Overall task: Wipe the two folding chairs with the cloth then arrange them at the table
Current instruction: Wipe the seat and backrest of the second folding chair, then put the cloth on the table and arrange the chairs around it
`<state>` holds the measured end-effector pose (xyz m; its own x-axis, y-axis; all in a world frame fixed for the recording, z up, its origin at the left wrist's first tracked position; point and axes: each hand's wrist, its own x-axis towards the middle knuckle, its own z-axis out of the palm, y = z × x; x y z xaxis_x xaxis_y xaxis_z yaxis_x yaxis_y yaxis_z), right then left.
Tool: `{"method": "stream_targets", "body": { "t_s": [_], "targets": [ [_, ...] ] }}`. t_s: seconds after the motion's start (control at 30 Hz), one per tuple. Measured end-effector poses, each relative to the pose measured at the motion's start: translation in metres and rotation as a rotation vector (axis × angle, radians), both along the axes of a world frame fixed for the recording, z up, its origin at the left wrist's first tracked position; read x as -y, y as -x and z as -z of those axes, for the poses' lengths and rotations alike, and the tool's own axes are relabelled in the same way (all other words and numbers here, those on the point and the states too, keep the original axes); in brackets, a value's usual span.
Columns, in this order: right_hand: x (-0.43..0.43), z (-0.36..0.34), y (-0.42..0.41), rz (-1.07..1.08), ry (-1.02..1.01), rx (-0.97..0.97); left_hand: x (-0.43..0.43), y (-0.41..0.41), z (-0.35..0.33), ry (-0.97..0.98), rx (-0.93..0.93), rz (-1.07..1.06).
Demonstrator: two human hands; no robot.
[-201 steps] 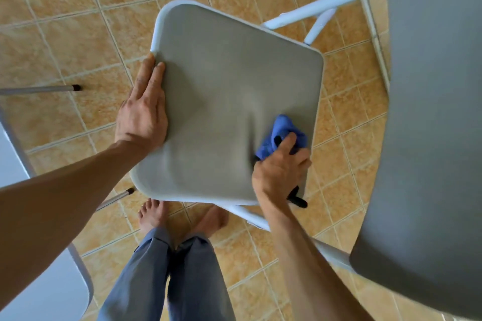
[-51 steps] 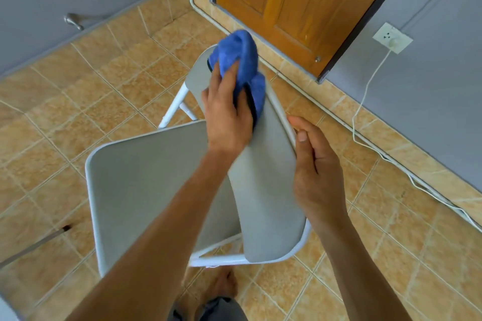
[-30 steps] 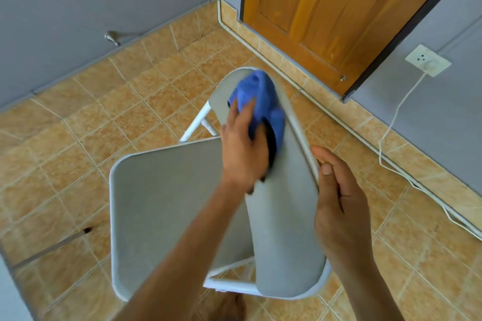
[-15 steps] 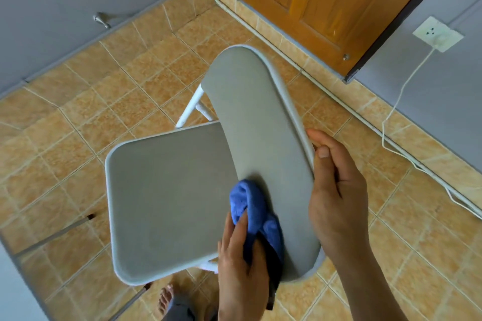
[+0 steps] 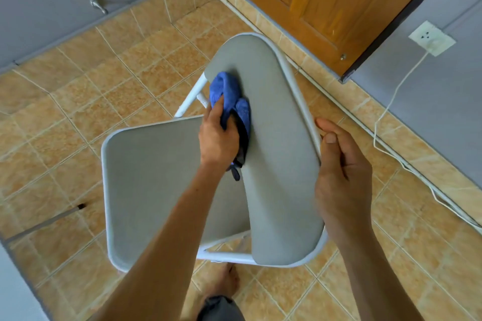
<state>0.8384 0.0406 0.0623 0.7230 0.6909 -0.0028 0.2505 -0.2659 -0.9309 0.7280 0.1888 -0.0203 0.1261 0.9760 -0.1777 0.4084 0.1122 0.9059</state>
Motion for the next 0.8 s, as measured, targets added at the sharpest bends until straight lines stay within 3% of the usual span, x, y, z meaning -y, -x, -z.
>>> {"method": "stream_targets", "body": {
  "t_s": [0.13,0.27,0.47,0.63,0.7,0.8],
  "targets": [
    [-0.005,0.001,-0.001,0.027,0.023,0.100,0.044,0.053,0.039,0.134,-0.156,0.216],
    [-0.007,0.003,-0.001,0.044,0.077,0.214,0.112,0.112,0.049,0.345,-0.072,0.454],
    [-0.005,-0.003,0.016,0.119,0.175,0.508,0.159,0.193,0.003,0.934,0.717,-0.089],
    [0.015,0.001,0.108,0.027,0.146,0.837,0.174,0.262,-0.011,0.949,0.943,-0.218],
    [0.030,0.007,0.174,-0.174,0.133,0.691,0.174,0.285,-0.012,0.906,0.932,-0.205],
    [0.047,0.014,0.275,-0.457,0.423,0.117,0.174,0.319,-0.018,0.805,0.905,-0.187]
  ]
}}
